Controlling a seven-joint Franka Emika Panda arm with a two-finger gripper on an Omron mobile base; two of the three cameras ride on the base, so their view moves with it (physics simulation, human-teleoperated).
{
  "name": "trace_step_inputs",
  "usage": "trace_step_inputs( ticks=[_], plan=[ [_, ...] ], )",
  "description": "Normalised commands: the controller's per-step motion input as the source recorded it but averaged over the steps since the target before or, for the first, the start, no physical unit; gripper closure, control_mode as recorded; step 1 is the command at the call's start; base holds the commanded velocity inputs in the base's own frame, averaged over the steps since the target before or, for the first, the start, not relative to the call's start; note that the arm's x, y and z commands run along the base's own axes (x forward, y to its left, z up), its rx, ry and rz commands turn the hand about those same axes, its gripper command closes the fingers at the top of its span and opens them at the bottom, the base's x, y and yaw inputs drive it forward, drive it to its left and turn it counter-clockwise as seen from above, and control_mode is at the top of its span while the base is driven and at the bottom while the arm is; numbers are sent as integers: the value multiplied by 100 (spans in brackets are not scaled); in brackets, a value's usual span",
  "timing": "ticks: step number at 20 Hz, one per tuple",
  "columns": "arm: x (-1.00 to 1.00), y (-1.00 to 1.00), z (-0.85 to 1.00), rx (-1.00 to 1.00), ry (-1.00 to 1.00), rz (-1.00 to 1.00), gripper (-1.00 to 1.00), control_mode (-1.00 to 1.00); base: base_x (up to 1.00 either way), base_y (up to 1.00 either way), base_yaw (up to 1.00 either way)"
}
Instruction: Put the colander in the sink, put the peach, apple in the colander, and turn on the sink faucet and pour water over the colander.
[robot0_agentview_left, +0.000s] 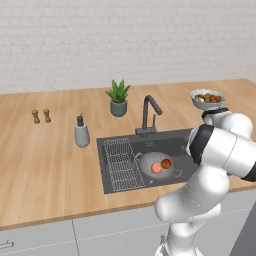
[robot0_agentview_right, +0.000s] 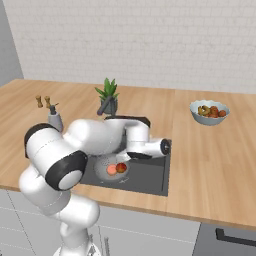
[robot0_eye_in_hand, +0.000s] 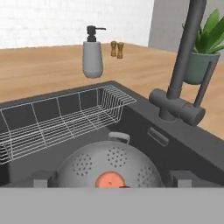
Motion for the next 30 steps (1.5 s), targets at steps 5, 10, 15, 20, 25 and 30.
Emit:
trace_step_inputs(
  ticks=[5,10,15,20,25,30],
  plan=[
    [5,-14,32,15,-23,11,-100,-100,0,0,0],
    [22,-13,26,17,-18,11,-100,-100,0,0,0],
    [28,-2,13,17,-10,7,-100,-100,0,0,0],
    [32,1,7,11,-4,0,-100,-100,0,0,0],
    [20,2,20,5,0,0,-100,-100,0,0,0],
    [17,11,21,0,1,0,-100,-100,0,0,0]
  ],
)
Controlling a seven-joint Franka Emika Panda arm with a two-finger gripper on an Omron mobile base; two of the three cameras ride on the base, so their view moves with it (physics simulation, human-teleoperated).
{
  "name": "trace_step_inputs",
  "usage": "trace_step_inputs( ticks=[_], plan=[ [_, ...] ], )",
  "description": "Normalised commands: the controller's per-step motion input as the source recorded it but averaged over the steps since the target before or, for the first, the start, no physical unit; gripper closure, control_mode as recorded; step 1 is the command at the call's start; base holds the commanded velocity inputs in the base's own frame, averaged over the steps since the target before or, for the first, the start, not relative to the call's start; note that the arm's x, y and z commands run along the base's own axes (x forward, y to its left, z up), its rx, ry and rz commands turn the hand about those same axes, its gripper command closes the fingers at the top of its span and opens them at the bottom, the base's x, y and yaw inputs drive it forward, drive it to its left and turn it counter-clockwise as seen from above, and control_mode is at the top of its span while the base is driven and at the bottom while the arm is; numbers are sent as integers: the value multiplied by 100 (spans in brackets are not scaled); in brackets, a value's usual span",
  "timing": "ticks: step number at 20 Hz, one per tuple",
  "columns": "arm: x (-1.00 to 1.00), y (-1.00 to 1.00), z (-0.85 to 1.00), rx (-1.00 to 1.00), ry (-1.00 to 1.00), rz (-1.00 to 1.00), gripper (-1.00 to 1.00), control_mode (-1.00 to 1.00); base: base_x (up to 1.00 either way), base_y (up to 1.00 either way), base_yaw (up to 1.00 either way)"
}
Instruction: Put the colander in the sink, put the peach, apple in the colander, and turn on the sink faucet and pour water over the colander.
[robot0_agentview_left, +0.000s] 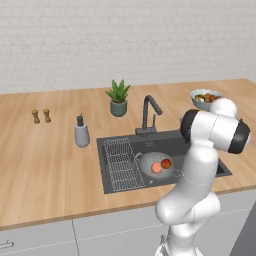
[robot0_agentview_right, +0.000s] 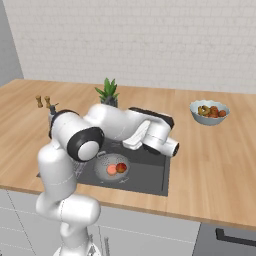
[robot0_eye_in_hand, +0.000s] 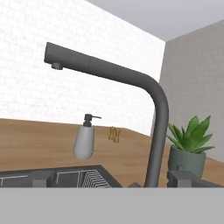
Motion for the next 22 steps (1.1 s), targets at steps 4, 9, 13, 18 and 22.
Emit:
trace_step_inputs(
  ticks=[4,9,13,18,22],
  plan=[
    [20,25,7,0,1,-2,-100,-100,0,0,0],
    [18,28,1,0,4,-4,-100,-100,0,0,0],
    [33,14,-12,0,2,-1,-100,-100,0,0,0],
    [28,5,-27,0,0,0,-100,-100,0,0,0],
    [22,5,-32,2,0,0,-100,-100,0,0,0]
  ],
)
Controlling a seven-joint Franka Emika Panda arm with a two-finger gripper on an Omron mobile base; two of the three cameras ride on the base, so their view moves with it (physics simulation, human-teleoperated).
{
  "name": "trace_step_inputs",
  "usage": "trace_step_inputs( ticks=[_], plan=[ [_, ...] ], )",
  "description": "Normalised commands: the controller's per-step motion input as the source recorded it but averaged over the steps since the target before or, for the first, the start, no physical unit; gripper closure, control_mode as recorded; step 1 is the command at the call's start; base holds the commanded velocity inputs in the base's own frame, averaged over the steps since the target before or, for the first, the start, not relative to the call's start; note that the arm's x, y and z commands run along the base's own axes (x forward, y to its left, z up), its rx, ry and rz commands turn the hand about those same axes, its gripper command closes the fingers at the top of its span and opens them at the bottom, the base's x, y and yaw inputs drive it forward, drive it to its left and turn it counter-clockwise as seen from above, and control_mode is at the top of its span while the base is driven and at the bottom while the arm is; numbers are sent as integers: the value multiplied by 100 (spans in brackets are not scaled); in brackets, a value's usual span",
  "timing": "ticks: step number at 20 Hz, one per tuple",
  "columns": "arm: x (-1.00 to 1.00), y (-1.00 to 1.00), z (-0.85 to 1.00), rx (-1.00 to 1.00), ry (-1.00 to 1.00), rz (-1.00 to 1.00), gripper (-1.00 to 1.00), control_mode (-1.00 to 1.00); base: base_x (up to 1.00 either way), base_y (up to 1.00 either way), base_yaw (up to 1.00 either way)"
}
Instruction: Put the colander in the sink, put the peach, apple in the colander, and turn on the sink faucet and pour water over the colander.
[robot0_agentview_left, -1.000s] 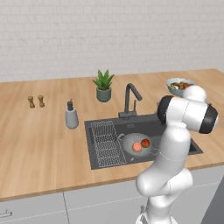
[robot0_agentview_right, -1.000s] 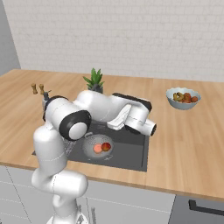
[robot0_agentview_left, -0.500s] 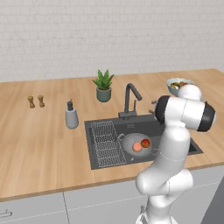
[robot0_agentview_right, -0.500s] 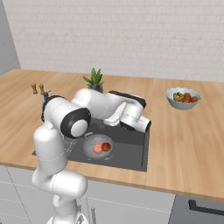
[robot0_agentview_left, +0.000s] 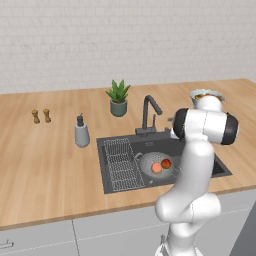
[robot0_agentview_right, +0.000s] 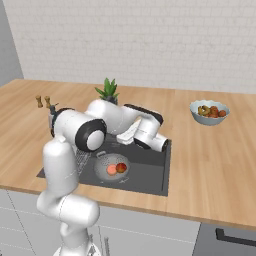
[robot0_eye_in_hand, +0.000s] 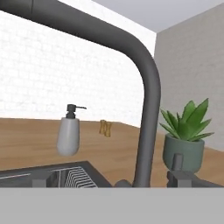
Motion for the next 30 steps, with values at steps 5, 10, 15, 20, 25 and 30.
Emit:
trace_step_inputs(
  ticks=[5,10,15,20,25,30],
  plan=[
    [37,4,-23,6,0,0,-100,-100,0,0,0],
    [47,0,-12,5,0,0,-100,-100,0,0,0],
    [39,3,0,6,0,0,-100,-100,0,0,0],
    [30,22,0,1,0,0,-100,-100,0,0,0],
    [26,26,0,0,0,0,-100,-100,0,0,0],
    [36,8,-2,0,0,0,-100,-100,0,0,0]
  ],
)
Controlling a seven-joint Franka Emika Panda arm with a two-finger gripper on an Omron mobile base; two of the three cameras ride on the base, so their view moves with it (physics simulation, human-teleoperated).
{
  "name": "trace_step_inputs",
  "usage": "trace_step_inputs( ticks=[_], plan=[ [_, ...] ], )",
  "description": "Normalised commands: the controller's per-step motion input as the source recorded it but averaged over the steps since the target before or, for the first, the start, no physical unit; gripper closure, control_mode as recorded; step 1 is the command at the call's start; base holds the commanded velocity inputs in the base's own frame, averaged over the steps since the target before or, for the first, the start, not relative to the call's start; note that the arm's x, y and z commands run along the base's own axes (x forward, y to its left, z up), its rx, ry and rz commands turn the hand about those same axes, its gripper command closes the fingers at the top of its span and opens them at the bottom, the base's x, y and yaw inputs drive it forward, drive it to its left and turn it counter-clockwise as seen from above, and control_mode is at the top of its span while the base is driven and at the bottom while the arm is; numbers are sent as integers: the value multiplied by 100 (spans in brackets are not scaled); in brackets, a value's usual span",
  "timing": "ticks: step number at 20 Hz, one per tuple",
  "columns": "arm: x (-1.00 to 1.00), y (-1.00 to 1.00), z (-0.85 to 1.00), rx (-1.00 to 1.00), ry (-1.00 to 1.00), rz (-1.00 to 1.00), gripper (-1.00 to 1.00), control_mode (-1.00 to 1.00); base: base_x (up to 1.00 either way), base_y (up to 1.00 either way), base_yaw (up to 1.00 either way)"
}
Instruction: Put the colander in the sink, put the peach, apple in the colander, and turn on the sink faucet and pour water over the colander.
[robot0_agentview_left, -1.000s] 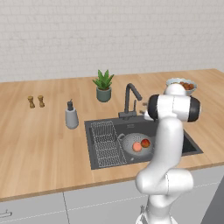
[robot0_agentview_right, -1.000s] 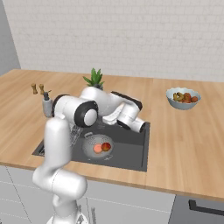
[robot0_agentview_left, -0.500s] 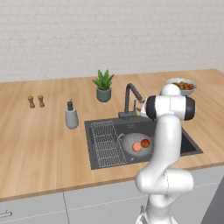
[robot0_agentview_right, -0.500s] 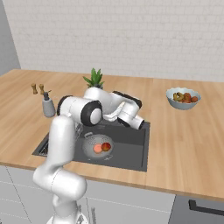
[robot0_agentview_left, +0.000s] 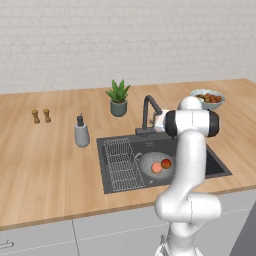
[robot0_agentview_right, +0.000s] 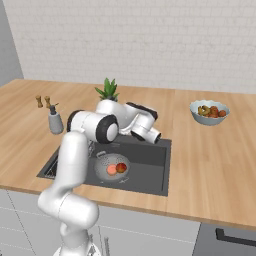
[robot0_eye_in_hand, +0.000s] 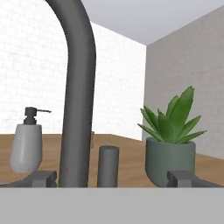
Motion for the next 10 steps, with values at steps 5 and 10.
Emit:
trace_step_inputs(
  ticks=[5,10],
  plan=[
    [33,-1,-5,0,0,0,-100,-100,0,0,0],
    [22,-2,-11,0,0,0,-100,-100,0,0,0]
  ],
)
